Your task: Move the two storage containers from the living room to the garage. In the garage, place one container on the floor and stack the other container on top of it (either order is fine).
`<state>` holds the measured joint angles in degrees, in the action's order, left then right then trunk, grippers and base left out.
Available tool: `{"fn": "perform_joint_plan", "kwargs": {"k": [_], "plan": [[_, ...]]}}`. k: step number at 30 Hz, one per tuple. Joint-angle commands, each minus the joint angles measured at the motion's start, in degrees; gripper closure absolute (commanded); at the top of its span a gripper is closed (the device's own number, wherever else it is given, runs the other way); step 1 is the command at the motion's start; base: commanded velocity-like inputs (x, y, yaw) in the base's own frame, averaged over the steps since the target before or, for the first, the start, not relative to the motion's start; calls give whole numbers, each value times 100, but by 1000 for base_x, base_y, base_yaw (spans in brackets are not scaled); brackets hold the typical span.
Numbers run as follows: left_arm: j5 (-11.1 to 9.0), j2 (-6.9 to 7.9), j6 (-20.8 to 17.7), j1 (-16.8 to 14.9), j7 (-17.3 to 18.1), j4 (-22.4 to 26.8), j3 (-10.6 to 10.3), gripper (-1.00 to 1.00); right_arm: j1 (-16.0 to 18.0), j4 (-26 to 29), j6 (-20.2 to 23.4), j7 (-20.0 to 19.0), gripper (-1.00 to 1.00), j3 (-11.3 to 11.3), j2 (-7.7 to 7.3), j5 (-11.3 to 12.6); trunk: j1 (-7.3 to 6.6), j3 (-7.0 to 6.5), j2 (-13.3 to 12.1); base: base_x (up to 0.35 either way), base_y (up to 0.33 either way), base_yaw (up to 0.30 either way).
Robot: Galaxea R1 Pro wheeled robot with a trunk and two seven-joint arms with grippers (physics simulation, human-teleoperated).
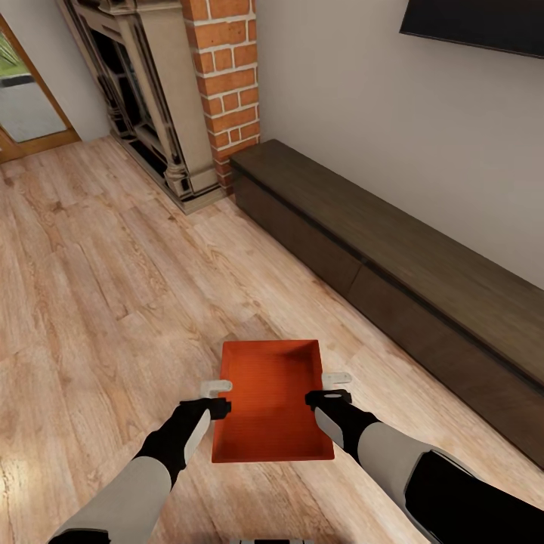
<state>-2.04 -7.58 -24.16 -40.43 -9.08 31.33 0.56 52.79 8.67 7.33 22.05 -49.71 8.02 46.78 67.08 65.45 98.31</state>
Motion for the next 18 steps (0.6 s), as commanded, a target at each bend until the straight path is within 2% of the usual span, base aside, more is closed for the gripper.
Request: {"fn": "perform_joint_plan", "kwargs": {"k": [1,8,18], "plan": [[-23,-1,-28,0,-23,11,5,-100,3,12,40,37,-100,-48,-3,23,0,3,2,0,0,0],[-25,2,-19,0,-24,87,-3,-100,3,12,40,37,-100,-48,-3,22,0,3,2,0,0,0],[-25,2,-27,0,-19,92,-3,-100,3,12,40,37,-100,-48,-3,23,219,183,403,0,0,0]]}}
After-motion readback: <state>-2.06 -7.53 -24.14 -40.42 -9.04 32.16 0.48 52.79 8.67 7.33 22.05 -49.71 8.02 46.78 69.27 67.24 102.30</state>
